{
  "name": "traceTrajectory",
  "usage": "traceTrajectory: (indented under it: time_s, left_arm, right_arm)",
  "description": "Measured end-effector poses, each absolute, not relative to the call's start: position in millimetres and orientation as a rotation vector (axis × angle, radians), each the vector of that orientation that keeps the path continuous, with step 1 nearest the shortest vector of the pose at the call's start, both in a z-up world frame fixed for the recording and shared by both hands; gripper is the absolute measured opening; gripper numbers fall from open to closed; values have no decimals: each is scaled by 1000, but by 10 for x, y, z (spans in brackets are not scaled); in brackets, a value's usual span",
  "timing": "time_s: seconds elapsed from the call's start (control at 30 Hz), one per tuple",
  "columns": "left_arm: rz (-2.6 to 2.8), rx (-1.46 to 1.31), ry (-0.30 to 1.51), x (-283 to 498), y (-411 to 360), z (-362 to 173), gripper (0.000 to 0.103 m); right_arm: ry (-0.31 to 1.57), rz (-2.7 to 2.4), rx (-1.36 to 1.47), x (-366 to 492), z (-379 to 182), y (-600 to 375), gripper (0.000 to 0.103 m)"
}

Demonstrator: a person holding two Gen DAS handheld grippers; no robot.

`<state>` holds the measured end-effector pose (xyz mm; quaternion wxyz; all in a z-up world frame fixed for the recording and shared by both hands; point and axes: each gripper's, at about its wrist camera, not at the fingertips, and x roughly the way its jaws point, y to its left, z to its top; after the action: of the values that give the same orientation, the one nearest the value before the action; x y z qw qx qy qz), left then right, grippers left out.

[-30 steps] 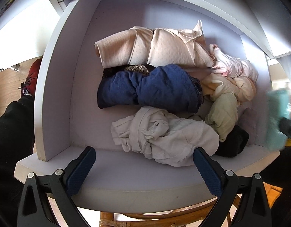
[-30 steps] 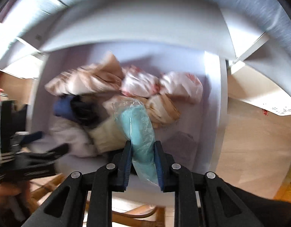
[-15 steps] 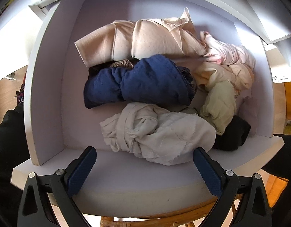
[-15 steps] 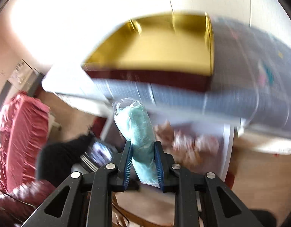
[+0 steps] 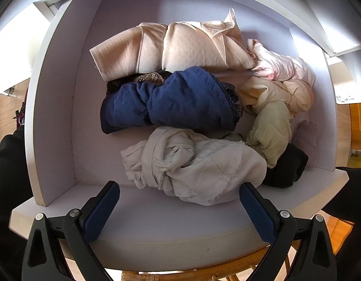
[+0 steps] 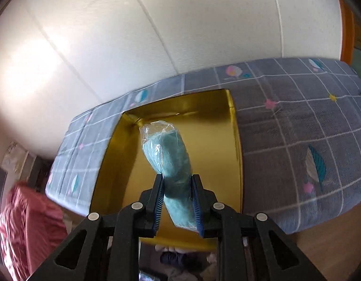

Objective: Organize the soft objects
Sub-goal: 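Lift the mint-green item with the right gripper and release it in the gold tray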

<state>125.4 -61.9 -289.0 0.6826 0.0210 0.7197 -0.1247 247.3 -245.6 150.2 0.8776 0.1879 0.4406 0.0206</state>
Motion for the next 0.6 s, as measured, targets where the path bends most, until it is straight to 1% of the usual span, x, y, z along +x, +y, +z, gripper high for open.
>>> traceTrajectory:
  time_s: [0.3,0.53,0.6]
  left_arm:
    - [-285,39,1616,1257,-607,-2888,103]
    - [-276,51,1621,1259,-630,-2899,103]
    - [-276,57,1621,1258,-634,-2903,103]
  right_arm:
    - [974,-155,369,3249,1297,-2635,23]
    - [973,-160,357,3460,1227,-2683,29]
    - [961,-149,348,3449,1240,-2683,33]
